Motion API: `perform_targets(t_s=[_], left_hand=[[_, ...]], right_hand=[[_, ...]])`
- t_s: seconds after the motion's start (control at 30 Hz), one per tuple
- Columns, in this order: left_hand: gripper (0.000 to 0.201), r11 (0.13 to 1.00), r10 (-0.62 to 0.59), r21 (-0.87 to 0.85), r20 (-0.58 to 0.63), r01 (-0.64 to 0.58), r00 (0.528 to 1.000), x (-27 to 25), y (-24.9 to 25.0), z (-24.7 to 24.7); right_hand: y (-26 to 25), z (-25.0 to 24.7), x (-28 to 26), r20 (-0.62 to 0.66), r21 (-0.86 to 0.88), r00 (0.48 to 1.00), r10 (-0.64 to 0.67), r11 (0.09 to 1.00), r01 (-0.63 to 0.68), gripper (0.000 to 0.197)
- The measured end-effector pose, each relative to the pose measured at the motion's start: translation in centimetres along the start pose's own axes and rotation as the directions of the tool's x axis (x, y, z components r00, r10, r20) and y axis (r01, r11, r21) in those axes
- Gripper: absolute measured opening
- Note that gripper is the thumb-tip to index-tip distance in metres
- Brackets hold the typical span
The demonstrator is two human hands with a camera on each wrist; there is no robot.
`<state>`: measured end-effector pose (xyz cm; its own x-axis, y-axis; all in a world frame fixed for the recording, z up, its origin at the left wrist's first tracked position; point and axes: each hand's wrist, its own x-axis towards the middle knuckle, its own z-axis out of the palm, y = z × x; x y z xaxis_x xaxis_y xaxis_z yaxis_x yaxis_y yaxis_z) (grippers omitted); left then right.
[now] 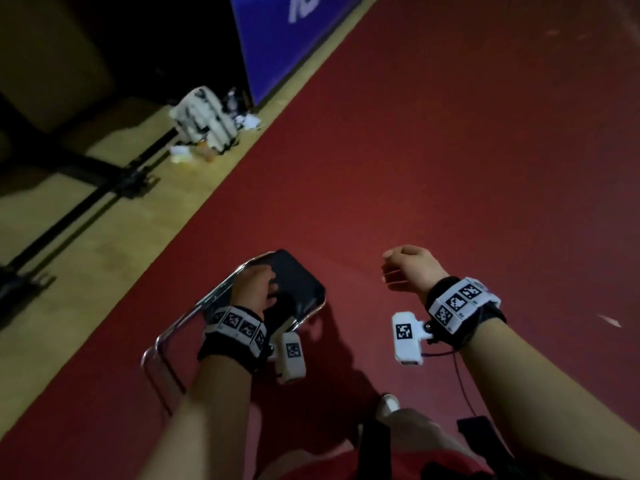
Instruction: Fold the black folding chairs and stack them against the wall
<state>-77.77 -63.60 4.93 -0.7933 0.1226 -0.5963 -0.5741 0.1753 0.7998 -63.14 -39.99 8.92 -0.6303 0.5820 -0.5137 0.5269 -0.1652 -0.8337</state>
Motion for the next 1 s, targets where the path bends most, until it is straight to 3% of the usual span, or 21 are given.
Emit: perform_targets(t_s=[0.2, 0.4, 0.57, 0.73, 0.87, 1.0], left_hand=[[0.011, 0.976, -0.103, -0.212, -0.241, 0.051, 0.965, 3.4, -0.7, 0.5], [0.009, 0.923, -0.211, -0.381, -0.411, 0.043, 0.887, 6.9, -4.1, -2.0], [0.016, 0.863, -0.361, -0.49, -0.437, 0.118, 0.824, 11.8, -5.3, -3.2], [0.021, 0.808, -0.436, -0.567, -0.392, 0.16, 0.81, 15.4, -3.5, -3.8], [0.008, 0.742, -0.503, -0.667, -0.486, 0.069, 0.715, 17.4, -3.7, -5.0], [0.018, 0.692, -0.579, -0.722, -0.545, 0.011, 0.606, 19.6, -4.5, -3.5]], right_hand=[[-5.5, 3.8, 11.0, 0.254, -0.264, 0.966, 0.051, 0.964, 0.019, 0.009], [-6.4, 13.3, 18.1, 0.462, -0.457, 0.868, 0.181, 0.887, 0.059, 0.006], [-6.6, 19.9, 22.2, 0.509, -0.576, 0.805, 0.305, 0.816, 0.055, 0.005], [-9.9, 24.3, 25.9, 0.539, -0.655, 0.776, 0.328, 0.742, 0.142, 0.008], [-11.2, 28.3, 29.1, 0.542, -0.707, 0.747, 0.385, 0.689, 0.159, 0.009], [-10.1, 33.3, 33.4, 0.593, -0.742, 0.662, 0.458, 0.631, 0.227, 0.008]])
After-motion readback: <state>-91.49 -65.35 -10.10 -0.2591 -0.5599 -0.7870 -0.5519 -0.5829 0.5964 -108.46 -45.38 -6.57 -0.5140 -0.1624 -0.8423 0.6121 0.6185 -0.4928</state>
